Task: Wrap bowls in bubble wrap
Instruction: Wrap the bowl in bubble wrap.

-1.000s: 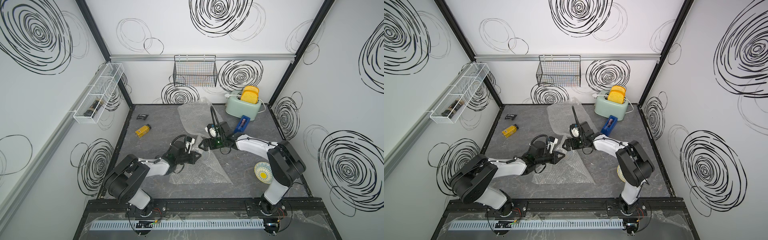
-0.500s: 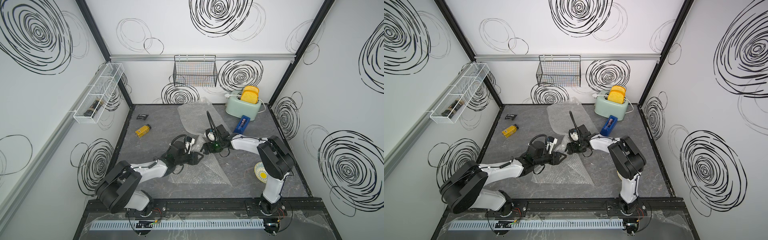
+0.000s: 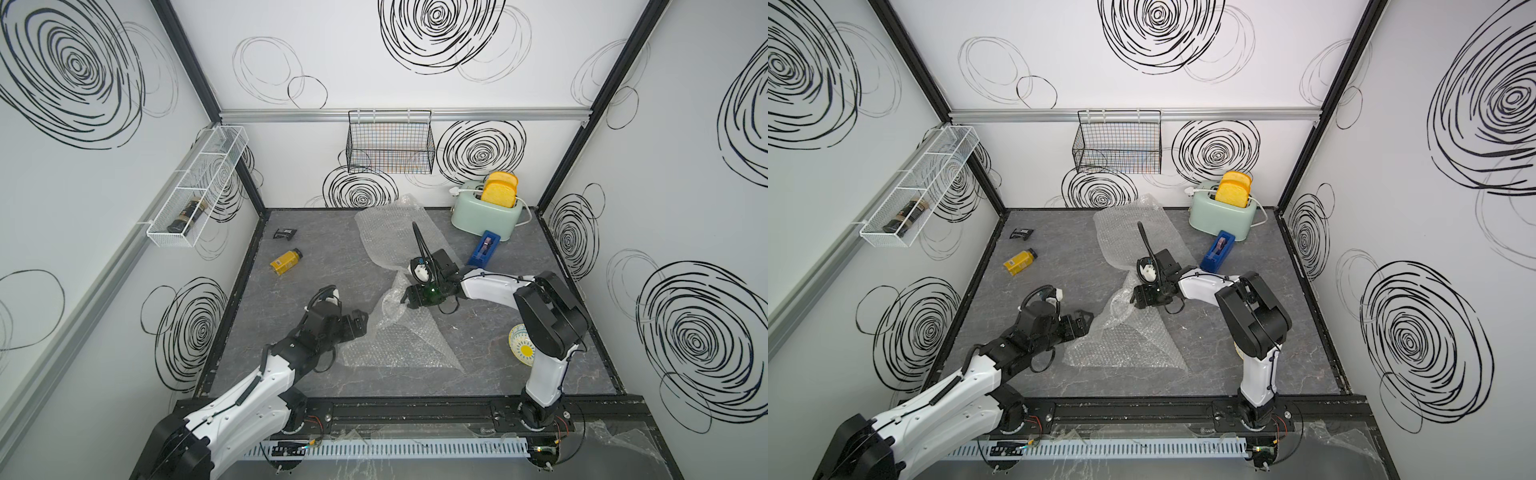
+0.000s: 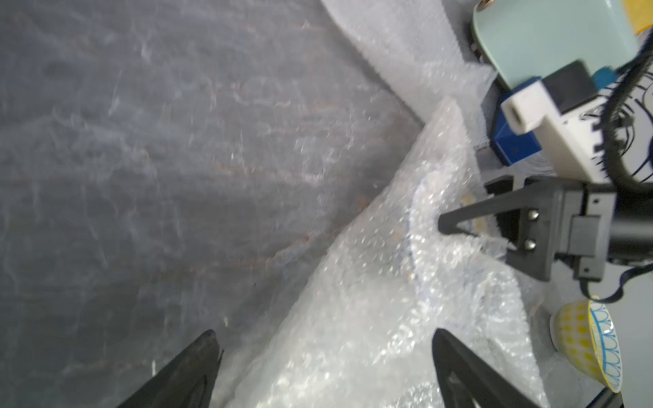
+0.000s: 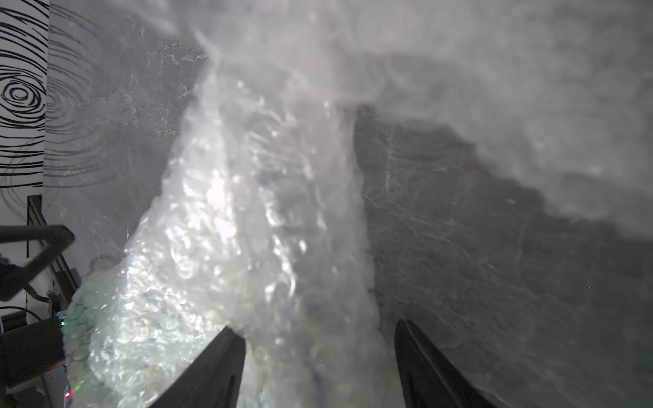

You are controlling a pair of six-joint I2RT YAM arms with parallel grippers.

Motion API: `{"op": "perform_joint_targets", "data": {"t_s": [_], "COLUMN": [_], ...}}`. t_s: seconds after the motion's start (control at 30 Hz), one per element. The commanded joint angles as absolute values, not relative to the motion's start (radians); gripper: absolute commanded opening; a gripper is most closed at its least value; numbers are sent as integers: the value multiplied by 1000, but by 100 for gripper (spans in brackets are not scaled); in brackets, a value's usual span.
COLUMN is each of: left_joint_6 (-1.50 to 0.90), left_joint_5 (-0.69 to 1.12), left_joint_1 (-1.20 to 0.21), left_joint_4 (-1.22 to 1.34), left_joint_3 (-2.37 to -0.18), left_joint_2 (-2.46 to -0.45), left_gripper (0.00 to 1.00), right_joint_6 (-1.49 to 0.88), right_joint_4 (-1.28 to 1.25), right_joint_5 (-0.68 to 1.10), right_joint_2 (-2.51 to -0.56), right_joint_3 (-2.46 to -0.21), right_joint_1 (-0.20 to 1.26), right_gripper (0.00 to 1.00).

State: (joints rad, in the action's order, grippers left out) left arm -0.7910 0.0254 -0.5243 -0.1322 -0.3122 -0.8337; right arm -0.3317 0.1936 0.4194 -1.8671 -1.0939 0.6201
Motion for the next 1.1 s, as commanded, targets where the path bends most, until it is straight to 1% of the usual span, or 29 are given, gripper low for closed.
{"op": "perform_joint_targets", "data": {"t_s": [0.0,0.1,0.27,0.37,0.43,0.53,0.57,0.63,0.73,0.8,0.93,1.07], "left_joint_6": [-888,-912,-916,-929,-938,-960,-969,-1004,-1053,-1075,-1128,-1181], "left_joint_5": [-34,-72,-21,-22,-17,-32,-40,-101,-234,-277,-286,-266], "left_joint_1": [-557,-598,-618,-660,-684,-696,-698,-725,-769,-777,-786,-835], "left_joint_4": [-207,-208,-172,-181,-184,-205,-224,-285,-381,-415,-453,-483], "left_joint_3": [-275,-223,-173,-167,-160,-147,-149,-161,-191,-199,-183,-178], "left_joint_2": [-781,-741,-726,-713,-695,-662,-655,-637,-599,-574,-565,-602], "left_gripper": [97,97,96,100,97,86,85,84,88,89,88,85], "right_joint_6": [-315,-314,-315,-315,-316,-314,-315,-315,-315,-315,-313,-315], "right_joint_4": [209,214,216,216,213,216,214,214,216,216,216,215], "right_joint_5": [417,419,418,420,421,421,422,423,422,426,422,423], "right_joint_2": [-1888,-1891,-1897,-1899,-1897,-1898,-1899,-1901,-1902,-1904,-1904,-1908], "right_joint_3": [-1114,-1118,-1116,-1117,-1112,-1112,-1112,-1112,-1116,-1115,-1114,-1115], "right_joint_1": [626,626,626,626,626,626,626,626,626,626,625,626], "right_gripper": [71,71,71,71,71,71,71,71,71,72,72,72]}}
